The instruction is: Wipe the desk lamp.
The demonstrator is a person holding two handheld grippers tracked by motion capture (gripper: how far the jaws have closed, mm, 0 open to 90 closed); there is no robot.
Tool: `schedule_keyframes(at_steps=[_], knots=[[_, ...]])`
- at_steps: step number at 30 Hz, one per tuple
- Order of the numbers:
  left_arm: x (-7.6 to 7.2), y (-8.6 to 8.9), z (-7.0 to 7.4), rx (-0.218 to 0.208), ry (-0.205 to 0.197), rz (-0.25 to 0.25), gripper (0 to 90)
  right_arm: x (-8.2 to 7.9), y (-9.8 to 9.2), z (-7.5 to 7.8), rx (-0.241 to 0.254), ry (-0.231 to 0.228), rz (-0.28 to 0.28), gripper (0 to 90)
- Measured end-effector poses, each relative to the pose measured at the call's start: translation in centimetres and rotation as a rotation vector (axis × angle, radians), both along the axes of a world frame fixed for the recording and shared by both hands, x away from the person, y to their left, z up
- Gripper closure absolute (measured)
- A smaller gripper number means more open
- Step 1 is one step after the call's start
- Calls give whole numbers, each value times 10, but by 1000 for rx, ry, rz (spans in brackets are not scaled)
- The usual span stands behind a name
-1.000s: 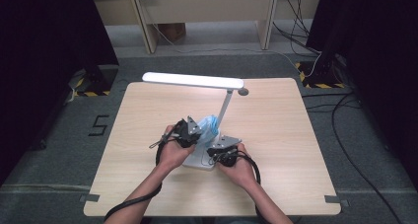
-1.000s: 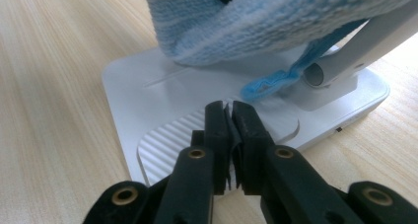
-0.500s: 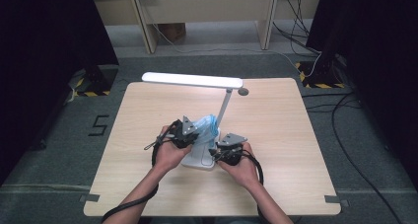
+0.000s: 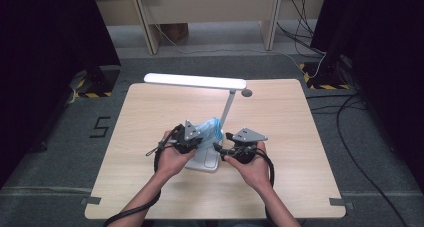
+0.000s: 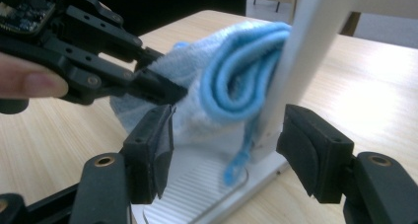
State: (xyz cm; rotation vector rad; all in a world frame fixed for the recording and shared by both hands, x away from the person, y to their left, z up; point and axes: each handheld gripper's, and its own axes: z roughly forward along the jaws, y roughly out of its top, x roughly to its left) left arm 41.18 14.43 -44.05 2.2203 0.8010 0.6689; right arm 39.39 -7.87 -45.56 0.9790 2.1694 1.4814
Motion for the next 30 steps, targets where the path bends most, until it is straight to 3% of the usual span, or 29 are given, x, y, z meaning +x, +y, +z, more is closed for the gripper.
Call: schedule_keyframes(at_steps=[8,18,26,30], knots=[[-9,-2,6,-55,0,-23,757,4,6,2,63,10,8,370],[-16,-3,7,-98,19,-74,758,12,0,-6,54,29,-23,364],[-23,1,9,-116,31,-133,758,12,1,-4,71,23,24,376],[-22,1,9,-124,32,-138,758,13,0,-4,78,31,36,448]])
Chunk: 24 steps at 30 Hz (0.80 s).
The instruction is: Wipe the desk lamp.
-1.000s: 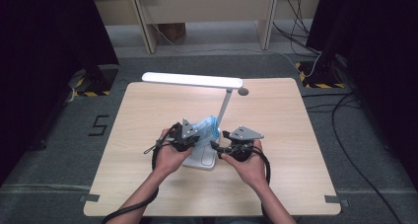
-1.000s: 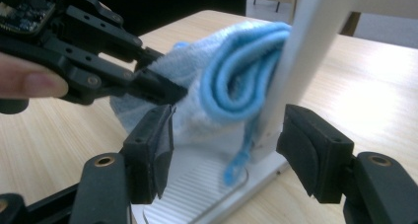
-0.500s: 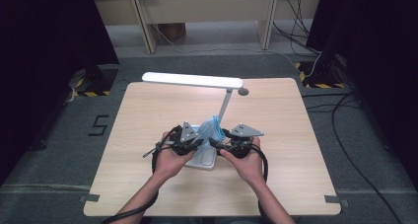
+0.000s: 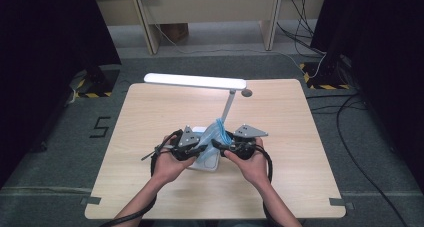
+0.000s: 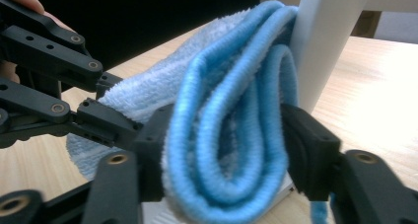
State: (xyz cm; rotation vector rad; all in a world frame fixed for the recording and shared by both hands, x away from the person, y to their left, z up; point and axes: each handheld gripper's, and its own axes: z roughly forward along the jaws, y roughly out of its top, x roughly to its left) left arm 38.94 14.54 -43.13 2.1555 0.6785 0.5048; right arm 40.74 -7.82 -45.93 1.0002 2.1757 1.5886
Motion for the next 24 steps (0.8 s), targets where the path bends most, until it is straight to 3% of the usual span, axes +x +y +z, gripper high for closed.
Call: schedule_keyframes(at_steps=[7,14,24], knots=[[0,-3,2,-3,-11,-5,759,1,0,3,2,-13,30,590],[0,-4,2,-12,-8,-9,758,0,0,5,38,-29,27,547],[-2,-7,4,0,-15,-27,758,1,-1,6,72,-10,30,549]])
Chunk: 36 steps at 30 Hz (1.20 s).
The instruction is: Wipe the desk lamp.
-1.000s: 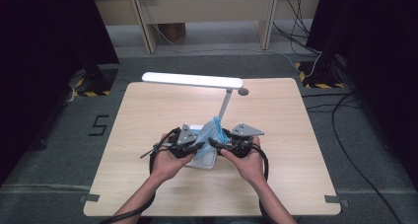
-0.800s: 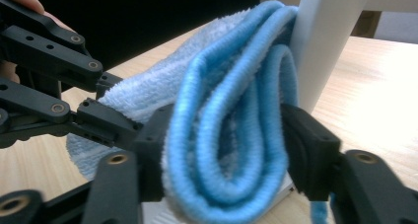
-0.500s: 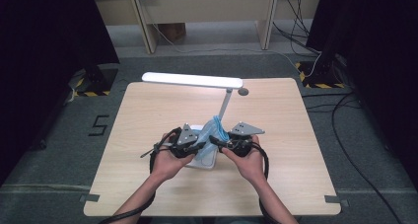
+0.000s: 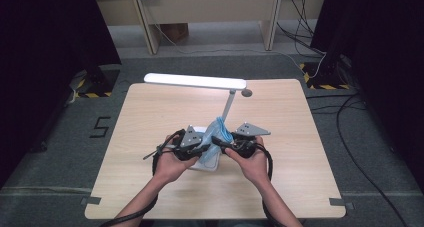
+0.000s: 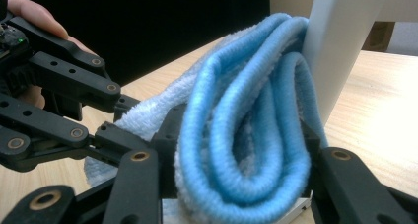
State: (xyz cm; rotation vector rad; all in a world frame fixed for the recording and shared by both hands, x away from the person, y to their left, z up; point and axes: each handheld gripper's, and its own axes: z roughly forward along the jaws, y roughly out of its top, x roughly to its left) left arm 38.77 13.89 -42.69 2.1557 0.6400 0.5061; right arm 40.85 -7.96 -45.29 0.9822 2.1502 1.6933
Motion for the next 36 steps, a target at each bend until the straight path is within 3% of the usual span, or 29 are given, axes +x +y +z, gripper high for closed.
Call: schedule_keyframes(at_steps=[3,9,14,20,24,31,36], knots=[[0,1,1,-9,2,22,759,-1,-1,0,6,1,-4,545],[0,0,-1,8,-7,4,759,-5,0,6,21,-19,-12,459],[-2,-3,-1,18,-12,-11,758,-1,-1,2,31,12,-30,401],[-2,-2,0,2,-8,-19,759,1,-2,2,47,30,-24,403],[-3,-3,-1,4,-9,-26,758,1,-2,4,56,36,-16,450],[-3,-4,-1,1,-11,-30,759,1,-3,4,89,54,21,608],[-4,-5,-1,-4,-11,-37,758,-1,-3,6,87,44,34,740]])
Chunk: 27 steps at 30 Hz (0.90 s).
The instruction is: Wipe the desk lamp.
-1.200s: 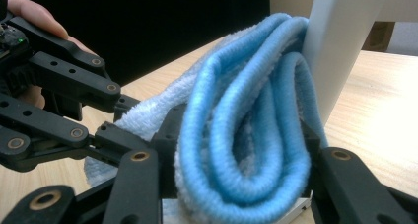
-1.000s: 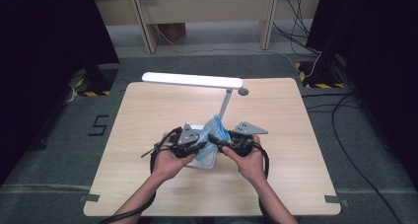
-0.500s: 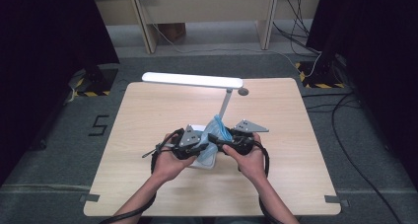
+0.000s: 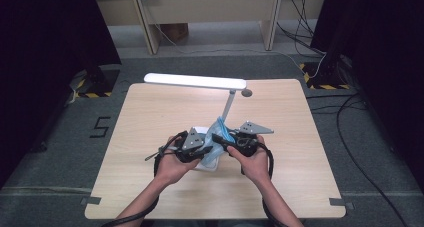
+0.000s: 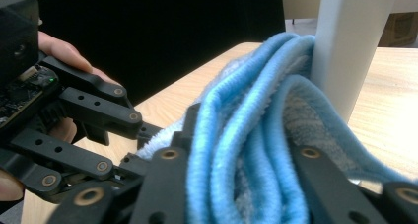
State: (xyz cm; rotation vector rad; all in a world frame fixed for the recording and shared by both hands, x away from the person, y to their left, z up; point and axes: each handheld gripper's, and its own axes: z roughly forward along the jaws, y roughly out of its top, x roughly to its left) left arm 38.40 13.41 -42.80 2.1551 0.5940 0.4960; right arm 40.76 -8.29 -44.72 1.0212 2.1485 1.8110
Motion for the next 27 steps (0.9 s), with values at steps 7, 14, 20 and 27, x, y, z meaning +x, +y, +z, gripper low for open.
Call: schedule_keyframes(at_steps=[7,14,20,27], knots=[[0,0,0,-9,-2,-4,752,-3,0,3,-12,-24,-4,795],[-2,-1,0,-26,-4,-16,664,-7,-4,6,-20,-37,0,805],[-4,9,7,-69,-11,-13,506,-10,-16,6,-46,-41,-28,806],[5,43,12,-82,-18,98,507,-12,-39,6,-46,-36,-77,810]])
